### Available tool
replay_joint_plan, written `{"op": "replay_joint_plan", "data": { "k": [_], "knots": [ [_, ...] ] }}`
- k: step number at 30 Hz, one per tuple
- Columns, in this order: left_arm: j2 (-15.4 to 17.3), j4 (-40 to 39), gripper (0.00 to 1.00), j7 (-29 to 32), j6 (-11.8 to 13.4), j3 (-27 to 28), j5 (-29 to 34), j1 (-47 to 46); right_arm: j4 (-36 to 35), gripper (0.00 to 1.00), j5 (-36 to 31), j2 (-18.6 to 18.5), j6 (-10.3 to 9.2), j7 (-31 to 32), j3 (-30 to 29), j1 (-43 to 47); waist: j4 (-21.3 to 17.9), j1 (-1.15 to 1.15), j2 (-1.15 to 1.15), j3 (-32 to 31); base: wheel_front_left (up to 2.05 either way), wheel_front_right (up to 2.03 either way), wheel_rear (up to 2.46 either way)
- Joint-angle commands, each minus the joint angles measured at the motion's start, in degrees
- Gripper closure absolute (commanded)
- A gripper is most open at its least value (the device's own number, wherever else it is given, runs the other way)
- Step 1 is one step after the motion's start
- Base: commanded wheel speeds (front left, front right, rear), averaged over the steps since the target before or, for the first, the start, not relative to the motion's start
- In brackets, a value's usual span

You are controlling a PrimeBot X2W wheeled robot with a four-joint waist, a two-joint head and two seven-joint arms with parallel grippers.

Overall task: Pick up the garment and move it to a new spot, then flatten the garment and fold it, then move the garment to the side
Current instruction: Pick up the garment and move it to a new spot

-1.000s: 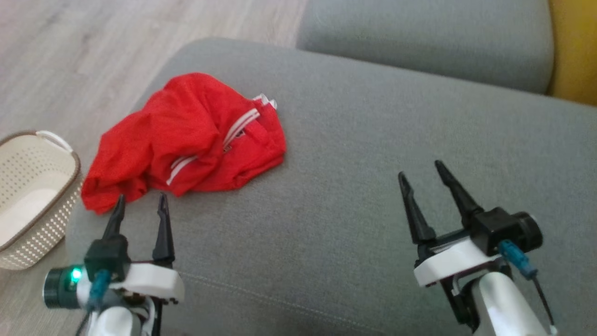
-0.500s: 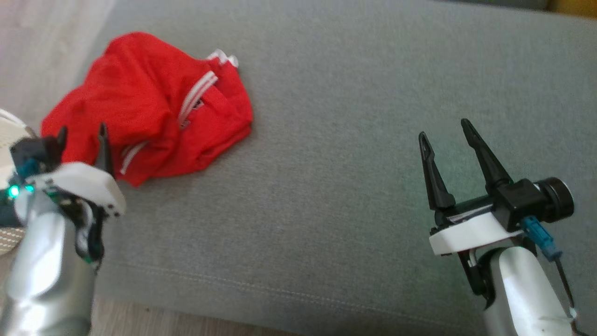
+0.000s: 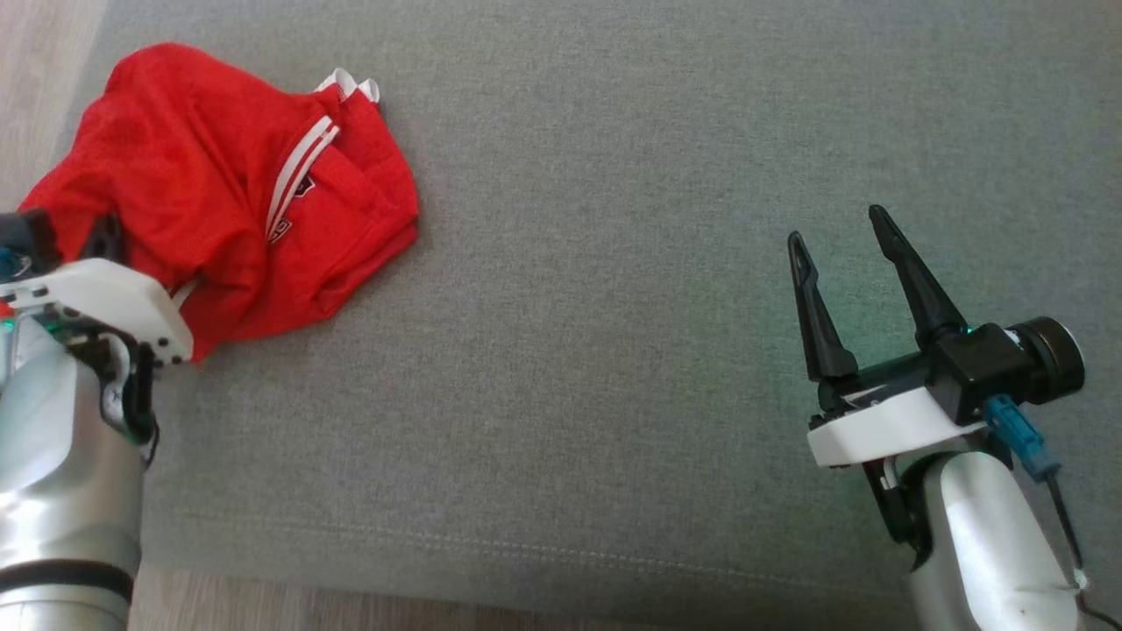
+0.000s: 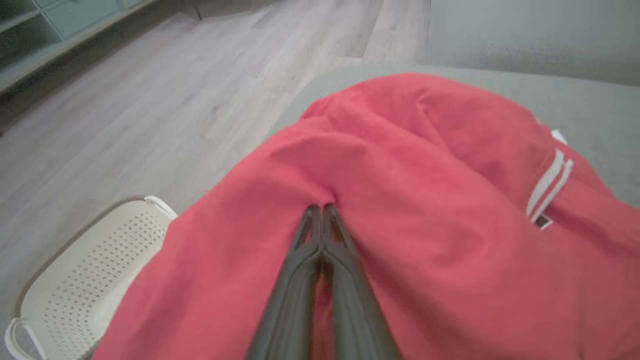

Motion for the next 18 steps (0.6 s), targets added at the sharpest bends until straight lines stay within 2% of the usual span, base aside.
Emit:
{"op": "replay_joint_plan", "data": {
  "k": [1, 5, 8, 13, 18],
  "knots": [
    [3.6, -1.1, 1.00, -2.5, 0.3, 1.7, 0.1, -3.0, -1.9, 0.00, -0.1, -0.2, -0.04, -0.3, 1.2, -2.0, -0.1, -0.01, 0.00, -0.4, 0.00, 0.00, 0.00],
    [3.4, -2.7, 1.00, -7.2, 0.5, 2.0, 0.0, -4.3, -0.9, 0.00, 0.8, -0.2, -0.04, -1.1, 1.2, -2.1, -0.1, -0.01, 0.00, -1.9, 0.00, 0.00, 0.00],
    [3.4, -6.8, 1.00, -8.6, 0.9, 2.6, 0.0, -4.9, 0.0, 0.00, 1.5, -0.2, -0.04, -1.7, 1.3, -1.9, -0.2, -0.01, 0.00, -3.4, 0.00, 0.00, 0.00],
    [3.0, -21.2, 1.00, -8.9, 1.4, 4.1, 1.1, -3.8, 1.9, 0.00, 2.9, -0.2, -0.04, -2.9, 1.6, -1.4, -1.3, -0.01, 0.00, -6.9, 0.00, 0.00, 0.00],
    [1.3, -34.6, 1.00, -9.0, 1.1, 4.4, 1.8, -2.1, 2.7, 0.00, 4.0, -0.2, -0.04, -3.7, 1.5, -1.2, -3.7, -0.01, 0.00, -9.0, 0.00, 0.00, 0.00]
  ]
}}
